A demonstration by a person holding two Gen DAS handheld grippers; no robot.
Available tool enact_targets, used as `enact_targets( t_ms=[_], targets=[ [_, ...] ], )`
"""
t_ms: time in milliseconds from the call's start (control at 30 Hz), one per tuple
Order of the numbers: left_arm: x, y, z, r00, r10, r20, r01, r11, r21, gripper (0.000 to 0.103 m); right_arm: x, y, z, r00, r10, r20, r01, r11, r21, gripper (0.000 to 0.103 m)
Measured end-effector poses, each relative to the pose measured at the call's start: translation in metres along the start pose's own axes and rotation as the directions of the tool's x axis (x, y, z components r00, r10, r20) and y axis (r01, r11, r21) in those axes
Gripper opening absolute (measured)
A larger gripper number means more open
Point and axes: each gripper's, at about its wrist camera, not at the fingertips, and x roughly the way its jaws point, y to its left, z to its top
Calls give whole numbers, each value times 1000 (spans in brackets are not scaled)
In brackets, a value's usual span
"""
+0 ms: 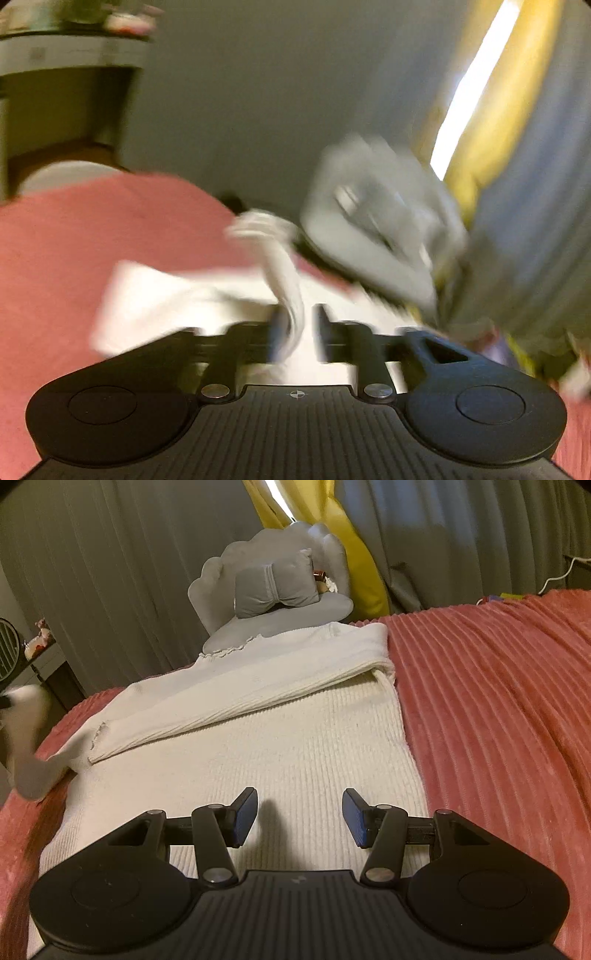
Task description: Fold small clothes
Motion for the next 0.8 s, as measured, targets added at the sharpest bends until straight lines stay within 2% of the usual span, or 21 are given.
enact_targets(
  t_ms=[33,100,200,267,300,400,500,567,667,800],
  targets=[
    [9,-12,-14,999,17,-32,-16,1000,19,71,-1,-1,0,1000,4,-4,-4,1000,3,50],
    [13,-23,-45,997,55,-51,-54,998,26,72,-1,-3,-1,1000,12,-13,-12,1000,8,50],
    [5,-9,-78,985,170,-32,-171,985,-20,72,0,-1,2,1000,23,-21,-23,1000,-3,50],
    [6,12,-84,973,229,-32,-230,972,-39,72,2,4,7,999,43,-25,-44,999,-21,50],
    [3,20,-88,964,265,-23,-266,964,-28,72,4,8,10,998,60,-26,-61,998,-34,50],
    [11,36,-75,923,384,-18,-384,923,25,72,17,33,22,994,108,-31,-111,990,-86,50],
    [11,63,-69,900,435,9,-435,900,-10,73,41,69,33,981,183,-69,-190,974,-120,49],
    [12,76,-70,880,474,-1,-474,880,-16,73,59,93,41,973,213,-90,-224,965,-135,48],
    [12,96,-73,886,460,-52,-463,883,-77,73,79,119,54,969,231,-85,-242,956,-163,48],
    [13,99,-72,886,462,-40,-464,882,-79,77,113,146,62,963,241,-124,-261,948,-181,47]
  ],
)
